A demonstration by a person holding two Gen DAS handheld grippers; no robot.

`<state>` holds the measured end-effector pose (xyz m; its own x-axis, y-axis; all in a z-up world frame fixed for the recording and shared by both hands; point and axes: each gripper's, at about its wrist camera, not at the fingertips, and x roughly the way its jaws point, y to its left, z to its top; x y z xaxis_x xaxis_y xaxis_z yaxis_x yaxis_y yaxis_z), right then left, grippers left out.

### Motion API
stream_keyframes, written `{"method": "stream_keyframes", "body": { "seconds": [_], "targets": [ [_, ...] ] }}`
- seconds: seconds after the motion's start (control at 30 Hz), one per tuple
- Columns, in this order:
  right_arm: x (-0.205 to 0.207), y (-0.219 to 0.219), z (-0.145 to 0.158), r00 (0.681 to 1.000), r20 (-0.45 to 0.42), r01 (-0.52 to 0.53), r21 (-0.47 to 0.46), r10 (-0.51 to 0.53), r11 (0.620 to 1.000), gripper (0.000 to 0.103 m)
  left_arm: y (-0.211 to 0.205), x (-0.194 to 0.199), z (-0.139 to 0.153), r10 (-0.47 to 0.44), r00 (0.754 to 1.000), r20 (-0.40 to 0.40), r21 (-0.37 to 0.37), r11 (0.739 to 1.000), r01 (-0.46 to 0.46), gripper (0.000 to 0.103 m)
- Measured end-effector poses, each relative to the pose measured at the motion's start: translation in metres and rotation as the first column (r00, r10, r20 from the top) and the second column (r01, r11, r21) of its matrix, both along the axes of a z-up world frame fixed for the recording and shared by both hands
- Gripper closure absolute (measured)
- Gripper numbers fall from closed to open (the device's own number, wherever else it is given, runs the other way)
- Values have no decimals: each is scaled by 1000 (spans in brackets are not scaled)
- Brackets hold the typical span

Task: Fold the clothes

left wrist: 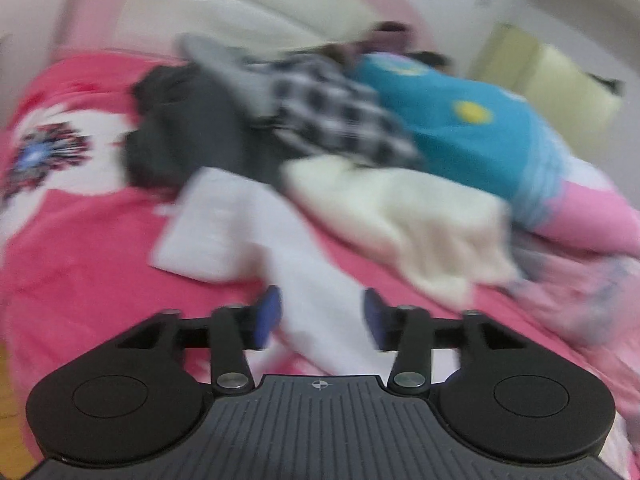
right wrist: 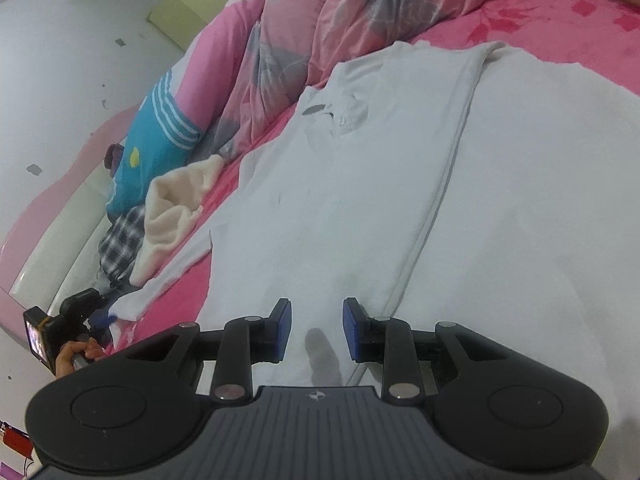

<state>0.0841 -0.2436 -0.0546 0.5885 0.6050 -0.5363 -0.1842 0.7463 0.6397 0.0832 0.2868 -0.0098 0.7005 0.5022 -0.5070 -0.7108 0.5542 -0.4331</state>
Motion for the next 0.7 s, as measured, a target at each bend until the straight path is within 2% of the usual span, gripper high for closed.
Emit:
{"method": "stream_keyframes", "body": {
  "seconds": [0.1,0.2,0.23,0.27,0.3,0.33,0.37,0.4,0.47,0.57,0.63,0.7],
  "targets": [
    [4,10,3,1000,1,-8,-31,8,999,73,26,3,-10,62,998,11,-39,997,-61,34],
    [5,19,7,1000,2,-18,-64,19,998,72,46,12,-22,98,995,9,-85,992,-97,35],
    [5,21,8,1000,2,-21,-75,21,997,72,51,10,-25,112,993,31,-93,990,-109,36],
    [5,24,9,1000,2,-23,-86,24,996,72,54,10,-26,125,991,52,-91,989,-120,46],
    [5,27,10,1000,2,-26,-98,26,995,72,55,11,-27,129,990,66,-82,989,-123,69],
    [5,29,11,1000,2,-28,-109,29,994,72,56,12,-27,132,988,80,-72,989,-126,77],
    [5,31,12,1000,2,-30,-117,30,993,72,57,12,-26,122,988,93,-59,991,-117,91],
    [6,32,13,1000,2,-30,-122,31,992,72,57,12,-25,111,988,106,-46,993,-107,99],
    [6,33,13,1000,1,-30,-128,30,991,72,50,10,-19,85,988,129,8,996,-87,103],
    [7,35,14,999,2,-32,-132,32,991,72,32,7,-5,23,984,178,91,995,-40,103],
    [6,35,15,999,5,-33,-132,34,991,72,16,6,8,-37,978,205,140,990,8,103],
    [4,34,16,999,10,-34,-130,35,991,72,-11,6,24,-141,961,239,211,973,90,103]
  ]
}}
